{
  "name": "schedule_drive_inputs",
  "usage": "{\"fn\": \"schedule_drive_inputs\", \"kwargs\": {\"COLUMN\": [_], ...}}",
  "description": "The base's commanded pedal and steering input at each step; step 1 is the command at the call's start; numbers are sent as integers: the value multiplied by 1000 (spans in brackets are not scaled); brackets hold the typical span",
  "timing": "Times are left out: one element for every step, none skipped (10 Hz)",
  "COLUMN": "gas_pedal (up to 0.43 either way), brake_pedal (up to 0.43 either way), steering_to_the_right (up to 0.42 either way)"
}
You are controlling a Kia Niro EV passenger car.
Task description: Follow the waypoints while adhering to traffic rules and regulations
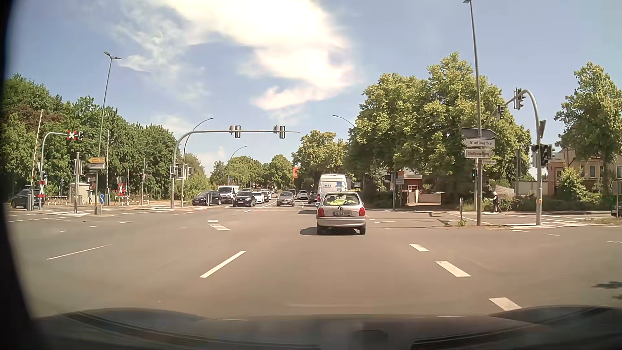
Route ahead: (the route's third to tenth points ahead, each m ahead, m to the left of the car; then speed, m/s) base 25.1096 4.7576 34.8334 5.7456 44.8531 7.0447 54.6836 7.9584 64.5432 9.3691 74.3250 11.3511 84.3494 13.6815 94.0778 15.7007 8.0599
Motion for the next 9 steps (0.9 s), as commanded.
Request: {"fn": "schedule_drive_inputs", "kwargs": {"gas_pedal": [169, 169, 169, 169, 169, 169, 169, 169, 169], "brake_pedal": [6, 6, 6, 6, 6, 6, 6, 6, 6], "steering_to_the_right": [1, 1, 1, 1, 1, 1, 1, 1, 0]}}
